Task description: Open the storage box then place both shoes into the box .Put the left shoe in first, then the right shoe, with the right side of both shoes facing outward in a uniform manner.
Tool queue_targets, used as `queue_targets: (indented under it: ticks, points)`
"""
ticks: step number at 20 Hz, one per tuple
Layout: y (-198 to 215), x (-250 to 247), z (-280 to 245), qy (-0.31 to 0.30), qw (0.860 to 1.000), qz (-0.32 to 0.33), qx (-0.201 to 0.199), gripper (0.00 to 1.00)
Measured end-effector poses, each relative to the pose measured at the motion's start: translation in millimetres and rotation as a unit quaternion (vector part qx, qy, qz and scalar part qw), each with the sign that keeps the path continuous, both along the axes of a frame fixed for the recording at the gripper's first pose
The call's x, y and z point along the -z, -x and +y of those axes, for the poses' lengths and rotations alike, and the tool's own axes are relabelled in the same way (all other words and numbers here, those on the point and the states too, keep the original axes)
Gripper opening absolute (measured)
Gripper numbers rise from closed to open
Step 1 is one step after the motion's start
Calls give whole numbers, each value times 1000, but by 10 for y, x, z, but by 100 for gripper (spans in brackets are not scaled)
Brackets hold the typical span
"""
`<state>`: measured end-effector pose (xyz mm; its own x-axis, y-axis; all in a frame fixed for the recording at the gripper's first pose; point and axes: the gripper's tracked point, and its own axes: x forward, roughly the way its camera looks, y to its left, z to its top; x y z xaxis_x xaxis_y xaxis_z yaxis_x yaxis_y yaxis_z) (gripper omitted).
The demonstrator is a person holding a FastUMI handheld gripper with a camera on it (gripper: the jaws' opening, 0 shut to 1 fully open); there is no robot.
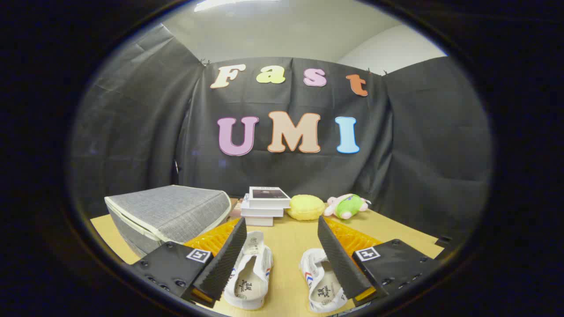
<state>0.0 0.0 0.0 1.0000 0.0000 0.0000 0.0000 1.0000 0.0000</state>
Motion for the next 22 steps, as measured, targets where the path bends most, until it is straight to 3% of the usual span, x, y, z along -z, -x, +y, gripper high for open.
queue_targets:
  ticks: [10, 22]
  points:
    - [93, -32, 107, 19, 1000, -4, -8, 100]
    - [93, -93, 21, -2, 1000, -13, 3, 100]
